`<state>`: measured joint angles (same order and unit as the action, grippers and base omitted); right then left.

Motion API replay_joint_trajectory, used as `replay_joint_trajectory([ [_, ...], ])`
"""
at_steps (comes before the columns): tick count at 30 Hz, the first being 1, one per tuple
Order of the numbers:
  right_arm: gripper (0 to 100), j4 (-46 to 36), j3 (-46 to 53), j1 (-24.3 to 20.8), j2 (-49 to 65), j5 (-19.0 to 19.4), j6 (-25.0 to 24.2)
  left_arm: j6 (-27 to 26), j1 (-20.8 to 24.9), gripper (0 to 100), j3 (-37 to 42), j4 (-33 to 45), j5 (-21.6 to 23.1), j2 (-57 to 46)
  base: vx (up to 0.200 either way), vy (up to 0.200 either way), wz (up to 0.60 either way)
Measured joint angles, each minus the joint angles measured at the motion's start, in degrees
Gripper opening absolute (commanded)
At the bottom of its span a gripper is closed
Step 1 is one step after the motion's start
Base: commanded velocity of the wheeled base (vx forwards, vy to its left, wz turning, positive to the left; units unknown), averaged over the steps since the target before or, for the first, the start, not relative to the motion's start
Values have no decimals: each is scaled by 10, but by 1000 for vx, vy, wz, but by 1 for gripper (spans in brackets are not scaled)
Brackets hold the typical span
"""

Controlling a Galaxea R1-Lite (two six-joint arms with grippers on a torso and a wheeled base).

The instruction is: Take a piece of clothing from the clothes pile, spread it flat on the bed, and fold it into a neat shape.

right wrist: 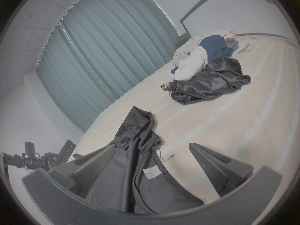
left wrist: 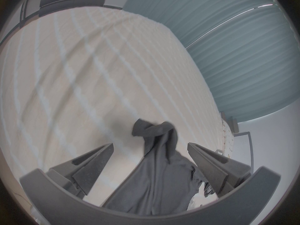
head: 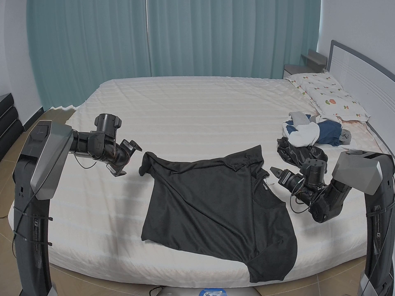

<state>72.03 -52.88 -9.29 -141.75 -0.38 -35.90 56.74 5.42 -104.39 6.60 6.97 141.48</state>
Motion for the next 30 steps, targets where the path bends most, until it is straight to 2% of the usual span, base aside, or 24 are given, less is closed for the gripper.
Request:
replay_joint_trajectory([
  [5, 100, 10, 28, 2, 6, 24, -24, 7, 2, 100, 119, -58, 18, -36, 0, 0, 0],
  [15, 100, 33, 72, 6, 10, 54, -75, 33, 32, 100, 404, -250, 35, -121, 0, 0, 0],
  [19, 100, 58, 103, 9, 11, 61, -90, 46, 54, 100, 495, -336, 38, -143, 0, 0, 0],
  [24, 100, 80, 134, 12, 12, 71, -103, 53, 75, 100, 576, -415, 40, -164, -160, 0, 0],
  [26, 100, 85, 144, 12, 12, 76, -105, 53, 80, 100, 596, -428, 39, -170, -200, 0, 0],
  [30, 100, 86, 153, 14, 10, 78, -106, 49, 90, 100, 617, -432, 34, -176, 0, 0, 0],
])
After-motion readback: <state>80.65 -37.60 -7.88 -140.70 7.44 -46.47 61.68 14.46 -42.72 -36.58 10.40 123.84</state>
